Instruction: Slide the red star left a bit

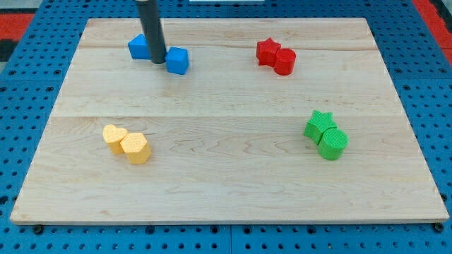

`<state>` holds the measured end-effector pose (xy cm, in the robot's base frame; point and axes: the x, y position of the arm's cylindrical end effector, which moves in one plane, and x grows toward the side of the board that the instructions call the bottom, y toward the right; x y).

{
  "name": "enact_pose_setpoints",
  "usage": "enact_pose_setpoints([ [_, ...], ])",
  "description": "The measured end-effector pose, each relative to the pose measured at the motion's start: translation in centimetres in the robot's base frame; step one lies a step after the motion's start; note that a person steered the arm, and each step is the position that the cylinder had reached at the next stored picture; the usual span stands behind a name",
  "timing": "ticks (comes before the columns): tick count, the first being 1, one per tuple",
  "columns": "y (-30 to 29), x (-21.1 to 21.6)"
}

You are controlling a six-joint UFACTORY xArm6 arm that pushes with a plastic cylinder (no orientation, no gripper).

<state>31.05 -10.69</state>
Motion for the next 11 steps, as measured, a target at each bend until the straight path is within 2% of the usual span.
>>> enact_pose_setpoints([
  [1,3.5,0.0],
  [2,4.0,-0.1],
  [3,1.6,-3.6],
  [4,7.8,-7.1],
  [5,17.8,-7.6],
  [6,23.8,-6.0],
  [7,25.3,-3.7],
  [8,22.2,-2.7],
  [10,16.2,-2.9],
  [11,16.7,-2.9],
])
